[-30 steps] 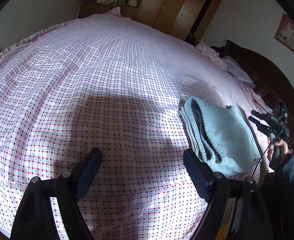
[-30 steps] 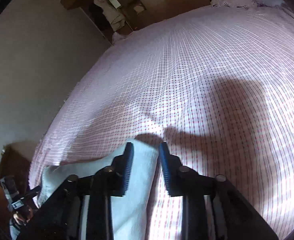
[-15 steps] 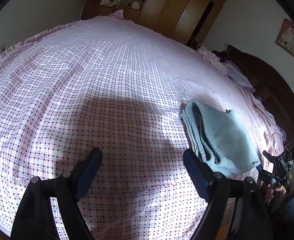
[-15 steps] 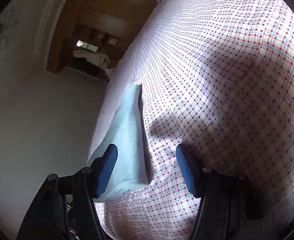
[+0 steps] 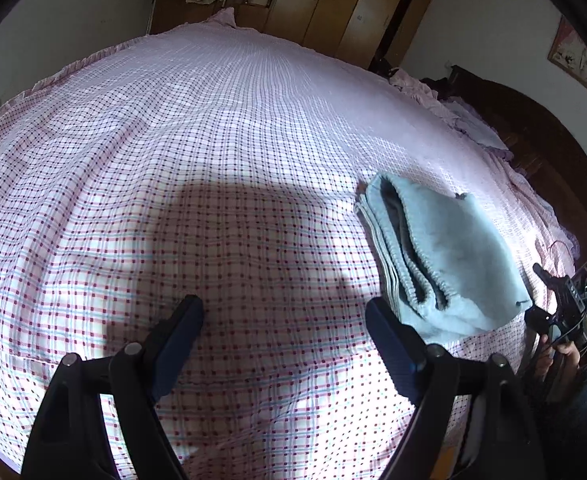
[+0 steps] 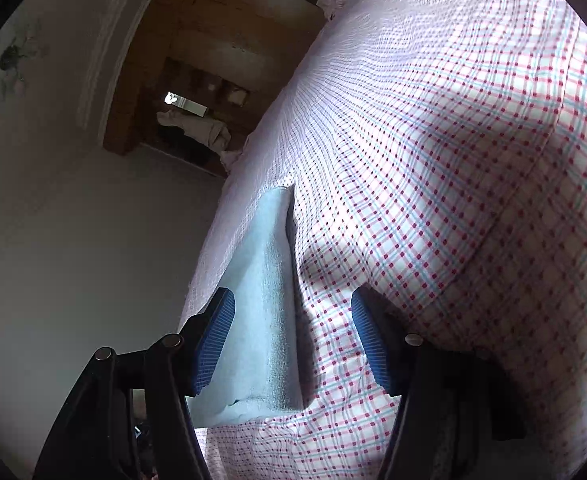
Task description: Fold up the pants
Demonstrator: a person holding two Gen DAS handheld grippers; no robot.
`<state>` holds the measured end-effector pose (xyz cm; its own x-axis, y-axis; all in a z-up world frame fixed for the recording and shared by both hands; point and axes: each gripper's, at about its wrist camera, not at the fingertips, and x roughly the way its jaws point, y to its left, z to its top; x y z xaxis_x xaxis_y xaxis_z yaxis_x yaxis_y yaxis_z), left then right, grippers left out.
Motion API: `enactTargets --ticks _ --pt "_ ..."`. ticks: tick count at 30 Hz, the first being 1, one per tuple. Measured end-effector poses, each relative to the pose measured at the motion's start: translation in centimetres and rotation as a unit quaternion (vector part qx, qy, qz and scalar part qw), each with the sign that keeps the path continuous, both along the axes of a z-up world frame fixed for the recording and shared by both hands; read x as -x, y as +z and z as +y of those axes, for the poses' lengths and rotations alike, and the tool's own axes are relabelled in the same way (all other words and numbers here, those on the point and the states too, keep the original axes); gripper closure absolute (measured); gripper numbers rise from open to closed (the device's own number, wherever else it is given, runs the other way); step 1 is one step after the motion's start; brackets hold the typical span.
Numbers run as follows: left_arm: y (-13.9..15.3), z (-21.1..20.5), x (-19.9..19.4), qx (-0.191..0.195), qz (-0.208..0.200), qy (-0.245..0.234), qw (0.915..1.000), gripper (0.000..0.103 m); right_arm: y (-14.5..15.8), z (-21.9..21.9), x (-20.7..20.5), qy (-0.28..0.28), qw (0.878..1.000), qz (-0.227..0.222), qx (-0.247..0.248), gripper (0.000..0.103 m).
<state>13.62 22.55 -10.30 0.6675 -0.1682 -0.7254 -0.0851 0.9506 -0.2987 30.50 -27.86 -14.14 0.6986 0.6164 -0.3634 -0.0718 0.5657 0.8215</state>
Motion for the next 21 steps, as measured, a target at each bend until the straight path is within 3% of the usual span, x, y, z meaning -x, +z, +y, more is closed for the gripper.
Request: enactTargets --ticks 2,12,18,21 --pt "0.0 -0.3 0.0 -0.004 -0.002 -0.004 1.0 0.017 0.4 -0.3 0.0 -0.012 1.0 -0.005 0.018 0.046" --pt "0.4 1.3 0.9 0.023 -0.019 0.028 0.9992 0.017 -1.2 -1.1 0.2 -0.001 1.0 0.008 -0.02 0.046" --pt "0.2 1.2 0.7 0.025 -0.012 0.021 0.9994 0.017 -1.9 -2.0 2.7 -0.003 0.997 -0.001 -0.082 0.042" --pt "0.3 0.7 0.4 0.019 -0.01 0.014 0.9997 0.017 -2.1 -2.1 2.8 -0.002 0.997 0.001 -0.083 0.042"
